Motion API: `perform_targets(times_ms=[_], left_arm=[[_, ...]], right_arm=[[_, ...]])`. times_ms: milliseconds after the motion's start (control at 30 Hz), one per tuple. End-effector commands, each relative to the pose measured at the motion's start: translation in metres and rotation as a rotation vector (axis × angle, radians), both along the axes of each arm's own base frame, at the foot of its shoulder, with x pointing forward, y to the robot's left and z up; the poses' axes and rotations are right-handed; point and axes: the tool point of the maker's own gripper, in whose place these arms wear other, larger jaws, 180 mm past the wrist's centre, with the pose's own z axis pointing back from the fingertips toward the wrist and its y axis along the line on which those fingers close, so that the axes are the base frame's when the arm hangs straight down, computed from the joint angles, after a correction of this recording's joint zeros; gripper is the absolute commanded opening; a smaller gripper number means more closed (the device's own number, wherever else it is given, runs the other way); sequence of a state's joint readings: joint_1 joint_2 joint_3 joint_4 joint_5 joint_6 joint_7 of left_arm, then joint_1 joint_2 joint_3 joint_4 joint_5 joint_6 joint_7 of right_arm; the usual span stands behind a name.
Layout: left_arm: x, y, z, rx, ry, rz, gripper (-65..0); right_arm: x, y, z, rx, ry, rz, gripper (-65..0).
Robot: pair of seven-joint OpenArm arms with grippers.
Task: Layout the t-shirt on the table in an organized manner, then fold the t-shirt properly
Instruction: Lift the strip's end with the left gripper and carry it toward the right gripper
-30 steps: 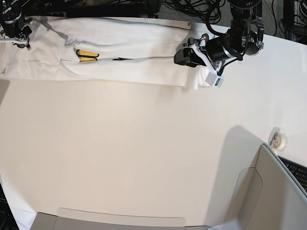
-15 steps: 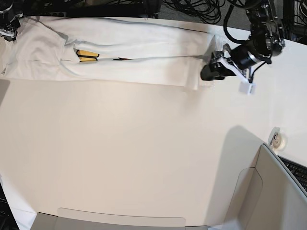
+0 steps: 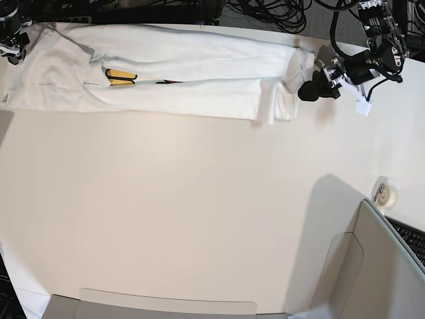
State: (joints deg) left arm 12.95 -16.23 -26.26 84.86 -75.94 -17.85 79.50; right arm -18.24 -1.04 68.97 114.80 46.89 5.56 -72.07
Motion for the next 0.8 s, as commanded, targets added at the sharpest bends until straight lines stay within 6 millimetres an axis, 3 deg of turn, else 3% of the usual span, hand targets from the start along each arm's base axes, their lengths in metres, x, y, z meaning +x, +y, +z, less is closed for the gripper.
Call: perform_targets(times_ms=[0,233,500,767], left_arm=[[0.002,0.006,0.004,0.027,-0.006,-0.012,-19.2],[0.001,0.004,0.002,0.027,-0.003,-0.017,-19.1],[-0.006,-0.029,-0.006,0.002,0.030,-0.128,-19.1],[-0.009,-0.048,-0.010,-0.020,0.043,-0.178,-19.5]], right_arm=[[0.004,-0.004,0.011,-0.037,-0.026,0.010,-52.2],[0.004,-0.003,0.011,-0.035,-0.025,0.011,-52.2],[0.004,-0.004,0.011,-0.037,-0.025,0.012,-52.2],[0.004,-0.004,0.011,-0.037,-0.025,0.012,-52.2]])
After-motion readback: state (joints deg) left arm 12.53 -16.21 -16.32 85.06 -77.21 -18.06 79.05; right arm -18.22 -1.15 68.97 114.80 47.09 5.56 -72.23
